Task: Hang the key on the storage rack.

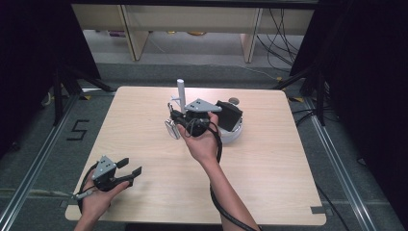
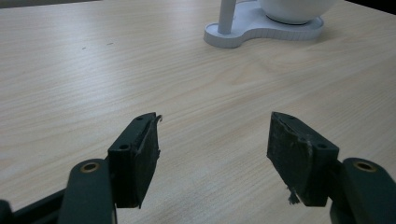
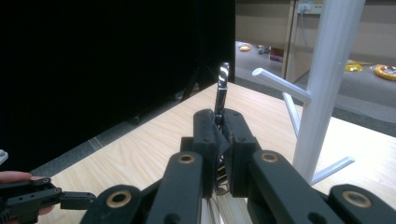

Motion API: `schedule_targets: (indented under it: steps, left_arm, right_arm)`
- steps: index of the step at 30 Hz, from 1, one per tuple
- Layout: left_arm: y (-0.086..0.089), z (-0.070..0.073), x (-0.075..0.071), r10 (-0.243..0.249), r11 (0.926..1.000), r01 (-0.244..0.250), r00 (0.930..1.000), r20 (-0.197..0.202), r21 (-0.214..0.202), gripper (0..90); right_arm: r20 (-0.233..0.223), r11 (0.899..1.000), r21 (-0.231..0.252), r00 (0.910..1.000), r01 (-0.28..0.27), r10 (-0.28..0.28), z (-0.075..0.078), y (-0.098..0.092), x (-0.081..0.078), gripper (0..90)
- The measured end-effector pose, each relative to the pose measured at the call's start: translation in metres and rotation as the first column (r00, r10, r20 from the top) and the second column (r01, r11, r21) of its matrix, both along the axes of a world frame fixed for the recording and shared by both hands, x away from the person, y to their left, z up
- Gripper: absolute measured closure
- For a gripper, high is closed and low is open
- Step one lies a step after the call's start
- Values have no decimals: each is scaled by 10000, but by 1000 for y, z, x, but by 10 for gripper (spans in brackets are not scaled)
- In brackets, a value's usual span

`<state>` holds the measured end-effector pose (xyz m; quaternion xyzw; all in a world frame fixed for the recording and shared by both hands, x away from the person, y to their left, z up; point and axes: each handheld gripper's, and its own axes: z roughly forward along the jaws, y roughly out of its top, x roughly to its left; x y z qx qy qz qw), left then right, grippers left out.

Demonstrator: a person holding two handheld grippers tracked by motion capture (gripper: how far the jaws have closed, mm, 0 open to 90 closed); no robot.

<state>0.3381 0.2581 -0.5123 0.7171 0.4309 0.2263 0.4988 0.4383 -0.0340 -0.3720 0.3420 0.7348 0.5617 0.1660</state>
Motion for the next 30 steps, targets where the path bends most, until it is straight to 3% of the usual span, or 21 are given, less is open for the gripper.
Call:
schedule_targets:
  steps: [12, 18, 22, 23, 25, 30]
  left_arm:
    - [0, 0, 0, 11, 10000, -11, 10000, 8, 1, 332]
    - [0, -1, 0, -12, 10000, 12, 10000, 18, -13, 332]
    - [0, -1, 0, -20, 10000, 20, 10000, -5, -8, 332]
    - [0, -1, 0, -25, 10000, 25, 10000, -5, -12, 332]
    - [0, -1, 0, 22, 10000, -22, 10000, -28, 35, 332]
    - [1, -1, 0, 11, 10000, -11, 10000, -6, 50, 332]
  right_arm:
    - [169, 10000, 73, 9998, 60, -61, -1, 3, 8, 858]
    - [-49, 9998, 148, 9999, 152, -151, 1, 4, 10, 858]
    - [151, 9998, 102, 9997, 164, -166, 1, 4, 15, 858]
    - [-71, 9996, 163, 9998, 208, -207, 2, 5, 15, 858]
    - [25, 9997, 165, 9999, 154, -155, 2, 6, 17, 858]
    - [-241, 9990, 190, 9989, 412, -407, 0, 8, 21, 858]
